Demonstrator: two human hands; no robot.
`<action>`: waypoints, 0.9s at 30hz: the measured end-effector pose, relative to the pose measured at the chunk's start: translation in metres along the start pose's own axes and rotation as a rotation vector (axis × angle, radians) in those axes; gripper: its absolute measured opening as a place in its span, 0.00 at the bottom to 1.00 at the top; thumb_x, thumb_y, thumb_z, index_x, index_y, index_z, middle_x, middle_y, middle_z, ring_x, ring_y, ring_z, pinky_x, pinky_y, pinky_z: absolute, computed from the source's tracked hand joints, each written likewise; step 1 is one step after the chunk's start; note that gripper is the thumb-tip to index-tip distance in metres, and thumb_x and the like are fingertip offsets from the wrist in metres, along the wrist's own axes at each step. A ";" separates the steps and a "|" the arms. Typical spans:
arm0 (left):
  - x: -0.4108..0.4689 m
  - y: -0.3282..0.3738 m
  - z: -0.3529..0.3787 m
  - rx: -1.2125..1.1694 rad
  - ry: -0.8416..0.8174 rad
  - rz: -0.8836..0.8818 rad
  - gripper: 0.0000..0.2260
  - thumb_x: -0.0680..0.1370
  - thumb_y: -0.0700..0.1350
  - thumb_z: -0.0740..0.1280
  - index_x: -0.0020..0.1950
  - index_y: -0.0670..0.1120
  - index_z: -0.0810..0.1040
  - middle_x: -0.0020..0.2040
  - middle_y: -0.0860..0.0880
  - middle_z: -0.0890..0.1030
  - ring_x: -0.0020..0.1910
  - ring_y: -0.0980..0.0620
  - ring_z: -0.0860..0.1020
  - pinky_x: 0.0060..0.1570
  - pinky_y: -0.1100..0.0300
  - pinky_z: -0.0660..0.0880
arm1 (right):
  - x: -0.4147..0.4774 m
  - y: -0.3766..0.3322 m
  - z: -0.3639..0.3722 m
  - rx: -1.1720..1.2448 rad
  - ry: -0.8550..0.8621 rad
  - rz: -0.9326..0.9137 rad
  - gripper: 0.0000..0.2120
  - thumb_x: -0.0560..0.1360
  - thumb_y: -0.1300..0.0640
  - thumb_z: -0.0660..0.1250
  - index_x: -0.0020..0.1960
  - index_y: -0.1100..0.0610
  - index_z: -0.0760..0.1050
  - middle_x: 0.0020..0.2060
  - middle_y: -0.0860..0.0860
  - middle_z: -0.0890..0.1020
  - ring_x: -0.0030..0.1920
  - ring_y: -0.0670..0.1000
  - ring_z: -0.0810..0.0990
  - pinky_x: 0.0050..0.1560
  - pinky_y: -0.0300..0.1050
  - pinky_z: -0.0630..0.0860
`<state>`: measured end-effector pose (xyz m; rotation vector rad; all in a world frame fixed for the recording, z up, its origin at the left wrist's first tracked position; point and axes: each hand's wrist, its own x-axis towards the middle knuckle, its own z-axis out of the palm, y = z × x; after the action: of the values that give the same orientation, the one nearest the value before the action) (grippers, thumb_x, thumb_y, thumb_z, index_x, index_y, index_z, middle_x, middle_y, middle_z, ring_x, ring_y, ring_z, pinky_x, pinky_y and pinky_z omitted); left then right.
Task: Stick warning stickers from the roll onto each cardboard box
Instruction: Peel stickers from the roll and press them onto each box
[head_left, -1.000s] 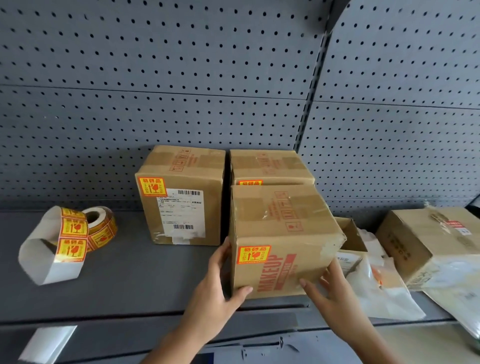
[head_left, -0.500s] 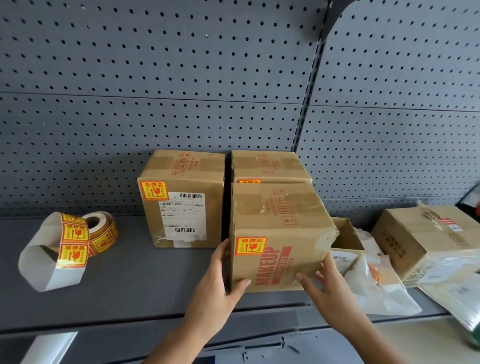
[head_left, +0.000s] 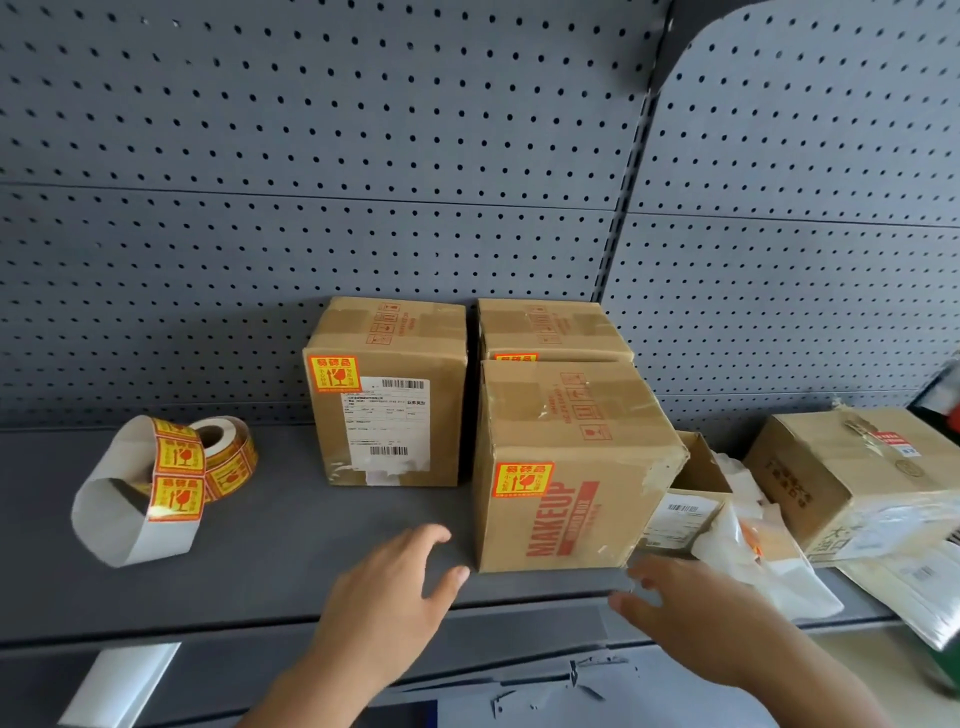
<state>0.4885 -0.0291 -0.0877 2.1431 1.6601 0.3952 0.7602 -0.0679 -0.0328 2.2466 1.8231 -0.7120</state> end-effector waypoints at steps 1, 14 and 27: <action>-0.002 -0.003 -0.007 0.024 -0.020 -0.007 0.21 0.81 0.65 0.56 0.72 0.62 0.65 0.70 0.64 0.72 0.66 0.61 0.74 0.60 0.58 0.74 | -0.003 -0.008 -0.002 -0.010 -0.005 -0.013 0.25 0.78 0.33 0.58 0.70 0.44 0.70 0.67 0.43 0.77 0.64 0.48 0.77 0.65 0.47 0.74; -0.051 -0.063 -0.076 0.088 0.041 -0.179 0.19 0.80 0.65 0.57 0.69 0.61 0.70 0.67 0.63 0.76 0.63 0.59 0.76 0.57 0.57 0.75 | -0.001 -0.139 0.009 -0.159 0.082 -0.364 0.18 0.80 0.39 0.56 0.65 0.43 0.73 0.61 0.46 0.81 0.60 0.53 0.80 0.58 0.51 0.75; -0.151 -0.141 -0.126 0.047 0.315 -0.616 0.19 0.80 0.64 0.59 0.69 0.60 0.72 0.66 0.62 0.77 0.64 0.60 0.76 0.60 0.59 0.73 | 0.011 -0.286 0.030 -0.249 0.040 -0.755 0.17 0.80 0.41 0.58 0.66 0.42 0.72 0.65 0.43 0.79 0.63 0.50 0.79 0.60 0.49 0.75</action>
<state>0.2721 -0.1274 -0.0409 1.5313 2.4064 0.5168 0.4811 -0.0013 -0.0153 1.3977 2.6205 -0.4849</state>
